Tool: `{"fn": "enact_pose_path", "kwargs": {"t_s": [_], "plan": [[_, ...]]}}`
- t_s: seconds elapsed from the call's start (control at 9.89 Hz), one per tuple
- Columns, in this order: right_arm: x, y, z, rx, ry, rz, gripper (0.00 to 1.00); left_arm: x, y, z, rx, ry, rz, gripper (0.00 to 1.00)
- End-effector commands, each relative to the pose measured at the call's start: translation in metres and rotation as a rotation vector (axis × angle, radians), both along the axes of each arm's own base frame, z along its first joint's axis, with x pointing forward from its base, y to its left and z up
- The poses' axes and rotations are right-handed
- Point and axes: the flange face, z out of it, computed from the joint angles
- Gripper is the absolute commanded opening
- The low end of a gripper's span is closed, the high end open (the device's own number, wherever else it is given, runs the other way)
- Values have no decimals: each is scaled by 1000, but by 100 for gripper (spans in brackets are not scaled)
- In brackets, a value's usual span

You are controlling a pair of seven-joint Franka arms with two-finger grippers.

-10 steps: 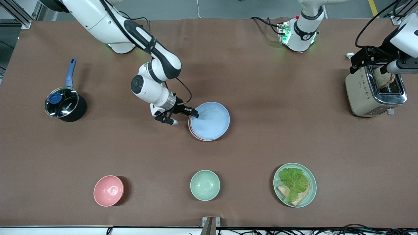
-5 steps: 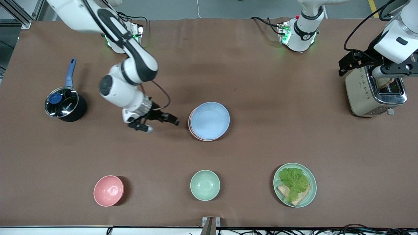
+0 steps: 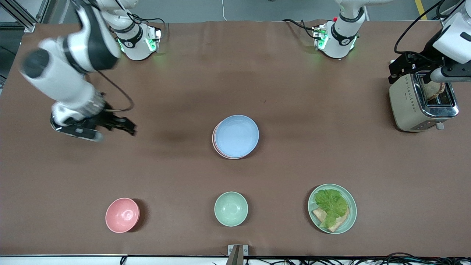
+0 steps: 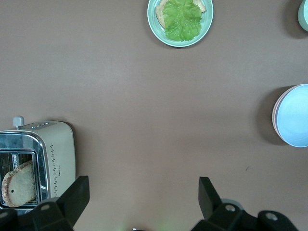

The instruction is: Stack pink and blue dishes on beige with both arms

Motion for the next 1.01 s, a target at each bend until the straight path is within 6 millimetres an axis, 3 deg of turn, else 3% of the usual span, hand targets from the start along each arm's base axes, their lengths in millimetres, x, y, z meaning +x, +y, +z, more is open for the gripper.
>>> {"fn": "enact_pose_path", "kwargs": {"t_s": [0.0,0.2,0.4,0.61,0.91], "plan": [[14,-57,71,-41,-20,-69,100,-2,3,-14,17,74,-41,100],[4,-95,136,-46,26,-69,100,-8,8,-9,16,82,-43,100],[-10,-116,171,-41,61,-19,100,-5,6,-11,16,87,-45,100],[-16,-139,172,-33,81,40,100,-5,8,-11,18,87,-46,100],[-16,-141,173,-47,83,45,100,-1,9,-3,15,68,-31,100]]}}
